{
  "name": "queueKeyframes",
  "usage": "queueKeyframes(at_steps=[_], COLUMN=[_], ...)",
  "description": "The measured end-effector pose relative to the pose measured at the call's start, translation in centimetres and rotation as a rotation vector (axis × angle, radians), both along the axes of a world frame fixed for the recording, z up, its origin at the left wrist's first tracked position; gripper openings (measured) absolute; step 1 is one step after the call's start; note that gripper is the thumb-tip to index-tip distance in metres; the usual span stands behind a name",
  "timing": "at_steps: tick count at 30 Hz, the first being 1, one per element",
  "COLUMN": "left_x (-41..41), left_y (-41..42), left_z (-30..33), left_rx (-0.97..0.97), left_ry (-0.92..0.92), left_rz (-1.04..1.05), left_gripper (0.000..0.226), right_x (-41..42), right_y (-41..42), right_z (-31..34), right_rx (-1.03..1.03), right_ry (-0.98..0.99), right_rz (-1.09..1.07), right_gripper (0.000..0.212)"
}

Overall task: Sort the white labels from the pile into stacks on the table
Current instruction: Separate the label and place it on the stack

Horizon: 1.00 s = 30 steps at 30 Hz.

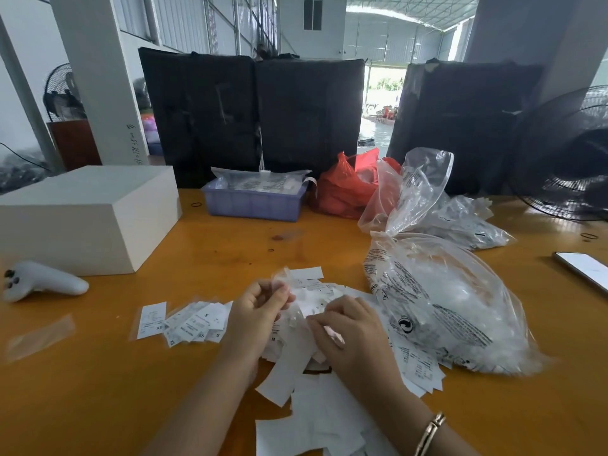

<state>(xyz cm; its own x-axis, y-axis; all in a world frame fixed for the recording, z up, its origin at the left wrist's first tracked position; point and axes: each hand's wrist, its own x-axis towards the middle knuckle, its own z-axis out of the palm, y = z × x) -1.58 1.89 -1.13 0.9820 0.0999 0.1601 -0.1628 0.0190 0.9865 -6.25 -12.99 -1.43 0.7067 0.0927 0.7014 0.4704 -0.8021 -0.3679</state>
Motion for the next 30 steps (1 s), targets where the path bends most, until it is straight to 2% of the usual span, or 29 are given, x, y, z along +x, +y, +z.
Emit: queueKeyframes(at_steps=[2, 5, 7, 13, 19, 21, 24, 28, 30], left_x=[0.0, 0.0, -0.1, -0.1, -0.4, -0.5, -0.7, -1.1, -1.2], left_y=[0.1, 0.3, 0.3, 0.0, -0.1, -0.2, -0.3, -0.6, -0.6], left_z=[0.0, 0.1, 0.1, 0.1, 0.5, 0.4, 0.5, 0.5, 0.6], left_rx=[-0.005, -0.04, -0.045, 0.04, 0.038, 0.063, 0.116, 0.243, 0.278], left_ry=[0.003, 0.017, 0.023, 0.039, 0.016, -0.005, -0.041, -0.094, -0.11], left_rz=[0.0, 0.007, -0.001, 0.006, -0.069, -0.1, -0.172, -0.261, -0.282], left_gripper=[0.004, 0.005, 0.007, 0.013, 0.013, 0.009, 0.007, 0.014, 0.016], right_x=[-0.1, -0.2, -0.2, 0.2, 0.2, 0.3, 0.5, 0.8, 0.9], right_y=[-0.1, -1.0, -1.9, -2.5, -2.1, -2.2, -2.5, -2.9, -3.0], right_z=[0.5, 1.6, 1.8, 1.9, 1.6, 1.5, 1.4, 1.3, 1.3], right_rx=[0.334, 0.97, 1.156, 1.145, 1.015, 1.066, 1.142, 1.429, 1.495], right_ry=[0.122, 0.404, 0.501, 0.511, 0.505, 0.441, 0.389, 0.395, 0.405], right_rz=[0.039, 0.118, 0.158, 0.295, 0.212, 0.174, 0.159, 0.312, 0.356], right_gripper=[0.017, 0.025, 0.02, 0.025, 0.02, 0.008, 0.011, 0.004, 0.008])
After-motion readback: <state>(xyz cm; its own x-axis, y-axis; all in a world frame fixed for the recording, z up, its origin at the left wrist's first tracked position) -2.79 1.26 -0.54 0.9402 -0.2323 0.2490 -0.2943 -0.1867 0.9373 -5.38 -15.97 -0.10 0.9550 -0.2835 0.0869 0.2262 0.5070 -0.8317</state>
